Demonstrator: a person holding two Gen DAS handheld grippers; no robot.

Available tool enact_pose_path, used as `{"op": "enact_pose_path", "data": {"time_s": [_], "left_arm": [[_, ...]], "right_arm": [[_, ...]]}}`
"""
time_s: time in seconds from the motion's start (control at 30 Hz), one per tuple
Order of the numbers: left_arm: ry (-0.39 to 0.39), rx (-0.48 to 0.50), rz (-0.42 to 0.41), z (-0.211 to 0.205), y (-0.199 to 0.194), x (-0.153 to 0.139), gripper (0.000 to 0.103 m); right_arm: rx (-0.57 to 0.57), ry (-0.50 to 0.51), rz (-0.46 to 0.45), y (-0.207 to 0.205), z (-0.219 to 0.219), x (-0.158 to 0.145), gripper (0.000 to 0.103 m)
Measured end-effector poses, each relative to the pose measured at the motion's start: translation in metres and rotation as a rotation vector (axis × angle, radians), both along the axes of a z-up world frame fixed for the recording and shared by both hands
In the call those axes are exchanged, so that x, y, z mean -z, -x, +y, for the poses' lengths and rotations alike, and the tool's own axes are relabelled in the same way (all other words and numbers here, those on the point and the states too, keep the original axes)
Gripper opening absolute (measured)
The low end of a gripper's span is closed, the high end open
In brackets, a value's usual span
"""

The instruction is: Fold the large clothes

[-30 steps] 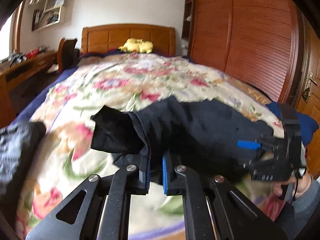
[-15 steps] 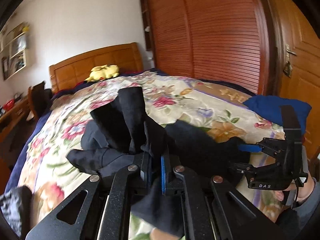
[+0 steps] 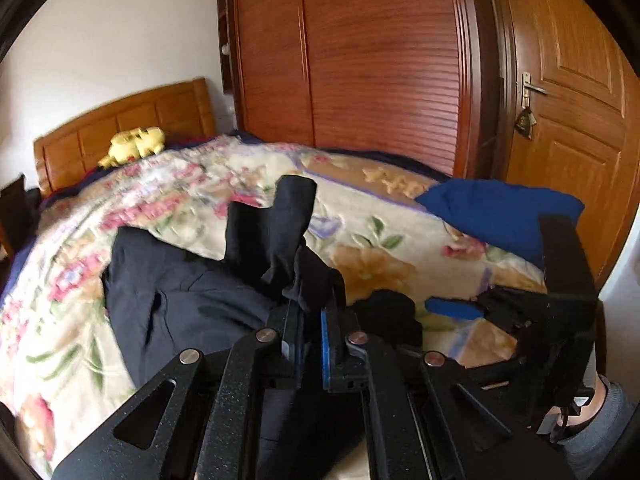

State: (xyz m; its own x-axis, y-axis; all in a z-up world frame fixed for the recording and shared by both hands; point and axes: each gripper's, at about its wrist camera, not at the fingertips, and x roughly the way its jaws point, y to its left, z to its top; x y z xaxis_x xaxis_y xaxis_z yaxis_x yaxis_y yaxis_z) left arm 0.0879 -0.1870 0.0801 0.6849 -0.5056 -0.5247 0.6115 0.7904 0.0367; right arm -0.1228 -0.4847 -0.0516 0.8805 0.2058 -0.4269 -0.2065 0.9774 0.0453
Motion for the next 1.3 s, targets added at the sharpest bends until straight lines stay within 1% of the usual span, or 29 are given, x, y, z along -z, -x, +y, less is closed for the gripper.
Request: {"op": "enact_pose_path", "data": {"time_s": [0.07,0.13,0.2,0.3,0.43,0.5,0.53,0.57,0.7,0.77,0.83,0.9,1.03,1.13,1.23,1.3], "left_arm": [[0.009,0.016,0.028,-0.001,-0.001,0.009,0.006],[-0.004,0.022,0.035,-0.004,0.001,0.017,0.006],[-0.007,0.015,0.038,-0.002,0.003,0.020,0.006],[0.009,-0.002,0.057,0.002,0.003,0.021,0.007],[0.035,-0.025,0.062,0.020,0.009,0.017,0.014],[0.053,-0.023,0.050,0.029,0.014,0.014,0.023],[0.079,-0.017,0.040,0.037,0.019,0.010,0.036],[0.093,-0.016,0.035,0.042,0.021,0.008,0.043],[0.101,-0.038,0.019,0.063,0.030,0.000,0.055],[0.116,-0.056,0.011,0.078,0.033,-0.001,0.071],[0.132,-0.092,-0.006,0.099,0.037,-0.003,0.077],[0.136,-0.131,-0.020,0.116,0.040,-0.002,0.078],[0.144,-0.218,-0.039,0.156,0.044,0.004,0.078],[0.148,-0.265,-0.035,0.179,0.043,0.012,0.078],[0.150,-0.308,-0.015,0.198,0.038,0.024,0.078],[0.148,-0.321,-0.007,0.204,0.035,0.029,0.078]], "right_arm": [[0.001,0.002,0.001,0.002,0.001,0.001,0.062],[0.001,0.001,0.000,0.003,0.000,0.000,0.062],[0.001,0.000,-0.002,0.002,-0.001,0.000,0.062],[0.003,-0.007,-0.006,0.001,-0.002,-0.001,0.062],[0.003,-0.020,-0.022,-0.001,-0.004,-0.005,0.062],[0.003,-0.026,-0.034,0.000,-0.006,-0.006,0.062],[0.003,-0.029,-0.039,0.001,-0.006,-0.008,0.062],[0.004,-0.031,-0.046,0.001,-0.006,-0.010,0.062],[-0.001,-0.032,-0.076,0.003,-0.003,-0.021,0.062],[-0.017,-0.033,-0.083,0.002,0.002,-0.028,0.062],[-0.043,-0.032,-0.089,0.001,0.010,-0.035,0.062],[-0.073,-0.033,-0.084,-0.003,0.019,-0.040,0.062],[-0.125,0.013,-0.108,-0.013,0.048,-0.060,0.062],[-0.184,0.039,-0.114,-0.022,0.071,-0.076,0.062],[-0.249,0.087,-0.094,-0.038,0.098,-0.086,0.062],[-0.288,0.134,-0.068,-0.051,0.116,-0.089,0.062]]}}
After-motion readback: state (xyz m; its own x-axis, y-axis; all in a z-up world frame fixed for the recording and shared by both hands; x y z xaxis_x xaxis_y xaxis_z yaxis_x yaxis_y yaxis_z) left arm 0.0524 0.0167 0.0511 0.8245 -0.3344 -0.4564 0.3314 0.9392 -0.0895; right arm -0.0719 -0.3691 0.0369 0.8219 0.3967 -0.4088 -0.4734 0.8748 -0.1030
